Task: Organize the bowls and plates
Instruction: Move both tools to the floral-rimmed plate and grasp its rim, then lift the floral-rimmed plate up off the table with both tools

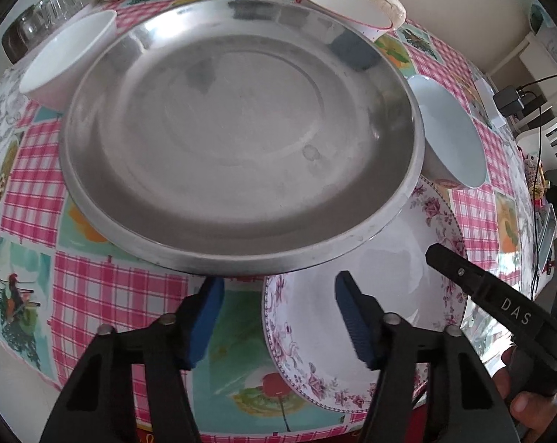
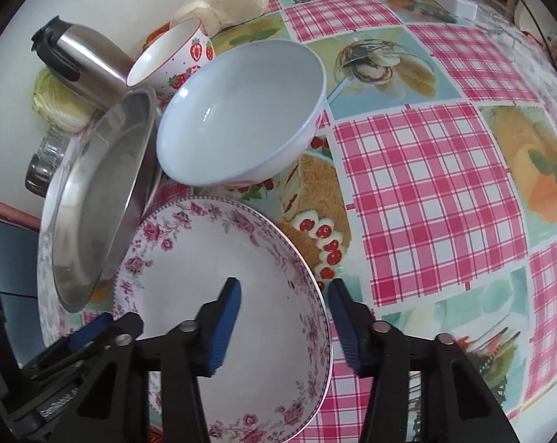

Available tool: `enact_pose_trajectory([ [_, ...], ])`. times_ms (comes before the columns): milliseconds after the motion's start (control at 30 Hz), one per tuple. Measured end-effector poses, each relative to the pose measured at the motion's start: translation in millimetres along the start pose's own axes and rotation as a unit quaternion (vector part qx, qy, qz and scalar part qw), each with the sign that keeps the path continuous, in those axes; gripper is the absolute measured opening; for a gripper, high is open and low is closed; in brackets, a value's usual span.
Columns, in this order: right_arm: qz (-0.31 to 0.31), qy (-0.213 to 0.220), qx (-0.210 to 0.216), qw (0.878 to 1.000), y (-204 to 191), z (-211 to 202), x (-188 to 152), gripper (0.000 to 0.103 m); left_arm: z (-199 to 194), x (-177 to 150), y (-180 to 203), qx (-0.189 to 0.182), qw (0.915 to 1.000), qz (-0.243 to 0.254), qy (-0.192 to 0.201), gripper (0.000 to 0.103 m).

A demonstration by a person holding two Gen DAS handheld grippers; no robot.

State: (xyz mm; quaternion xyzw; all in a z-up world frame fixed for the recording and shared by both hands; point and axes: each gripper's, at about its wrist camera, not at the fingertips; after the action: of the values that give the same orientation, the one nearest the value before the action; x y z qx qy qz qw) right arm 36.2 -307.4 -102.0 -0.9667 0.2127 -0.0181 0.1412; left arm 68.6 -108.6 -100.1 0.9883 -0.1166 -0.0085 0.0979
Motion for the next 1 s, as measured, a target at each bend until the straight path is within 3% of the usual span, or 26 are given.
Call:
enact_pose_trajectory([
  [167, 0.006, 0.002, -0.008, 1.000, 11, -2, 2, 0.032, 13, 3, -3, -0.010, 0.9996, -0.015, -0.021, 0.047],
  [300, 0.014, 0.003, -0.004, 1.000, 25, -7, 1, 0.022, 14, 5, -5, -0.011, 0.9996, -0.016, -0.018, 0.046],
  [500, 0.033, 0.004, 0.036, 0.999, 49, -5, 5, 0.021, 15, 5, -20, -0.031, 0.9989, -0.032, -0.015, 0.045],
  [600, 0.029, 0.003, 0.044, 0.999, 61, -4, 8, 0.020, 9, -3, -26, -0.018, 0.9994, -0.026, -0.012, 0.035],
  [667, 0.029, 0.002, 0.049, 0.998, 67, 0, 9, 0.019, 11, -5, -24, -0.038, 0.9989, -0.021, -0.018, 0.023],
  [1000, 0.032, -0.002, 0.074, 0.997, 96, 4, 6, 0.017, 13, -6, -20, -0.041, 0.9989, -0.013, -0.020, 0.023],
])
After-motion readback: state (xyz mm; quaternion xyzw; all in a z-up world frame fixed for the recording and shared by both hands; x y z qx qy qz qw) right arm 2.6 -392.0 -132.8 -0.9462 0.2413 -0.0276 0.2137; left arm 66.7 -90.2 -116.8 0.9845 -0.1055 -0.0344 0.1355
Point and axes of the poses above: each gripper's, at about its wrist camera, not at the fingertips, and z roughly the way its jaws point, y to its right, x to its top, and after that the axes turned 12 degrees about -y, right-handed
